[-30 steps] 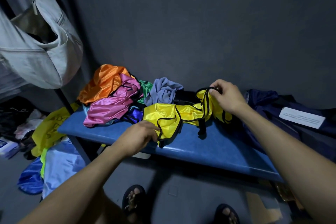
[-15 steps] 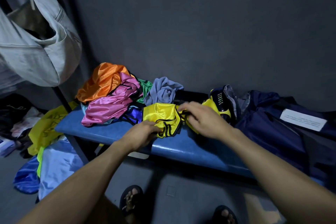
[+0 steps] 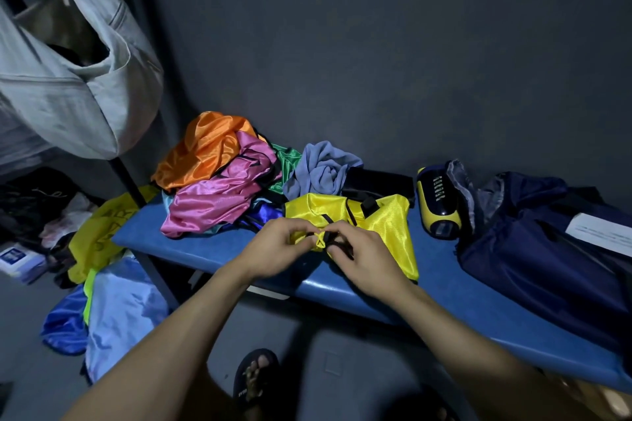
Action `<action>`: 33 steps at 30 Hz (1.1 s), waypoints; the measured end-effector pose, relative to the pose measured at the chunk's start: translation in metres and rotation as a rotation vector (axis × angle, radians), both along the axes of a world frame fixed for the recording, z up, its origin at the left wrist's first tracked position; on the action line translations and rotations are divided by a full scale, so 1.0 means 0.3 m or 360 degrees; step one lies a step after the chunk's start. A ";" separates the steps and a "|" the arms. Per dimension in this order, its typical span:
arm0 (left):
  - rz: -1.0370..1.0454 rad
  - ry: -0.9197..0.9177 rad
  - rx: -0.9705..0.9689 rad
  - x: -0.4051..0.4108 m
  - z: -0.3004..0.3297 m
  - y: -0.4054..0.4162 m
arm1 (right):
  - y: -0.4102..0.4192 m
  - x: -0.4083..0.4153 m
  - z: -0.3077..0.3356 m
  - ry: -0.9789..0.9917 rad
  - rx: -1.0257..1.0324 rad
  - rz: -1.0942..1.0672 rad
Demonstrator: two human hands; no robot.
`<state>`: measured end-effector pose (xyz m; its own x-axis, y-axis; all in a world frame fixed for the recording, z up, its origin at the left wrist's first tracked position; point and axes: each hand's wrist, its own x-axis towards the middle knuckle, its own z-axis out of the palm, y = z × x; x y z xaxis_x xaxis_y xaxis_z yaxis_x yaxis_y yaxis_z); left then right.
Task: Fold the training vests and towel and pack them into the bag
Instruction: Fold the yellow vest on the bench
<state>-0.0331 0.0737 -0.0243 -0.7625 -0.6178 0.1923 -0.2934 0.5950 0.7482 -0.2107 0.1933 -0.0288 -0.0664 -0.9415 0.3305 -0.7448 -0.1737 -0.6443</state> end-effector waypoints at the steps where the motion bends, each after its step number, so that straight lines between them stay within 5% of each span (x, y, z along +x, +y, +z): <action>1: 0.0010 0.0011 -0.0003 0.000 0.003 -0.003 | -0.004 0.000 0.000 -0.0055 -0.0044 -0.0041; 8: -0.0013 0.0123 -0.0197 0.022 0.050 0.003 | -0.034 -0.036 0.033 -0.0364 -0.0075 -0.0312; 14: -0.0020 0.0356 0.0150 0.032 0.066 -0.006 | -0.013 -0.059 0.069 -0.0436 -0.0028 -0.0141; 22: 0.0234 0.0384 0.0010 -0.005 0.084 0.013 | 0.033 -0.091 0.094 -0.0450 0.0064 0.0117; 28: 0.0184 0.0444 0.0022 -0.039 0.134 0.064 | 0.008 -0.096 0.096 -0.0472 -0.0145 -0.0050; 33: 0.0118 0.0483 0.0080 -0.055 0.151 0.080 | 0.004 -0.107 0.110 -0.0685 -0.0048 0.0157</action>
